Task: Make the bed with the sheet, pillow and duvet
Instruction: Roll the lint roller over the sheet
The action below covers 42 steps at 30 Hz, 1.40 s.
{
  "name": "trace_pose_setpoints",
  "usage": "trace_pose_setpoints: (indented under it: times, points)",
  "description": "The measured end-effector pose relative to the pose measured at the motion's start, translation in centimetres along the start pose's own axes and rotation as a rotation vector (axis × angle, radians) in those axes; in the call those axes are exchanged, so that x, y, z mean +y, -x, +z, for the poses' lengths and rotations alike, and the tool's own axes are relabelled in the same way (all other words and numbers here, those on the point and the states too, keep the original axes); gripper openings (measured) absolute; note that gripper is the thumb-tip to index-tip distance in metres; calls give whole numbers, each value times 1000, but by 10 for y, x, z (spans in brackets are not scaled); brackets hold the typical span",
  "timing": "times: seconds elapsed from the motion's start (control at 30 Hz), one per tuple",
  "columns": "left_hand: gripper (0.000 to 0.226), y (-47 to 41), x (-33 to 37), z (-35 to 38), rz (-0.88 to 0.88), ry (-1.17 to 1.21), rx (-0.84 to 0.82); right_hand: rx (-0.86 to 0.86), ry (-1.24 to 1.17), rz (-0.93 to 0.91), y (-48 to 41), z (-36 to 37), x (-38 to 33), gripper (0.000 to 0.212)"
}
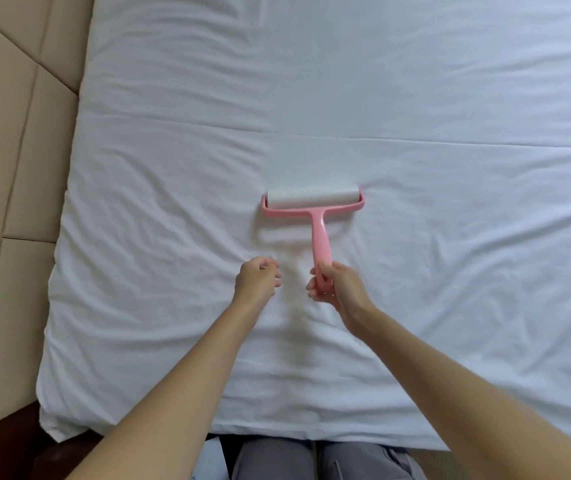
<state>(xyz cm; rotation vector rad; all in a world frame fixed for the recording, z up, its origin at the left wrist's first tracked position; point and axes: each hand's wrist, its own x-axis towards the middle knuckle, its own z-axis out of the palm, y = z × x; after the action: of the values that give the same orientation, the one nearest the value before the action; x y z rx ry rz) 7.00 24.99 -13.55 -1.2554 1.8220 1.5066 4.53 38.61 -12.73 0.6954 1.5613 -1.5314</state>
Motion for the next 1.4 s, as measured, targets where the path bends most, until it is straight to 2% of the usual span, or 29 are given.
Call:
trace_pose_setpoints:
  times: [0.1, 0.2, 0.33, 0.47, 0.7, 0.9, 1.03, 1.13, 1.23, 1.33, 1.4]
  points:
    - [20, 4, 7, 3, 20, -49, -28, 45, -14, 45, 16, -3, 18, 14]
    - [21, -5, 27, 2, 59, -125, -27, 66, 37, 23, 8, 3, 6, 16]
    - [28, -35, 75, -6, 159, -240, 38, 61, 102, -64, -26, 8, -46, 16]
    - [30, -71, 128, -14, 237, -301, 87, 55, 48, -111, -65, 15, -105, 16]
    - [21, -138, 203, -16, 251, -466, 136, 26, 16, -166, -127, 30, -185, 16]
    - [49, -213, 261, -27, 234, -741, 114, -12, 9, -193, -186, 39, -247, 14]
    - [70, -266, 317, -32, 326, -773, 128, 8, 26, -227, -235, 48, -291, 14]
    - [61, -301, 358, -35, 454, -767, 179, 55, 82, -268, -273, 58, -332, 20]
    - [55, -335, 386, -43, 497, -805, 260, 103, 141, -305, -309, 73, -379, 22]
    - [75, -359, 405, -46, 518, -819, 286, 155, 191, -314, -341, 89, -422, 24]
    - [80, -368, 415, -43, 536, -808, 276, 176, 194, -323, -359, 98, -445, 24]
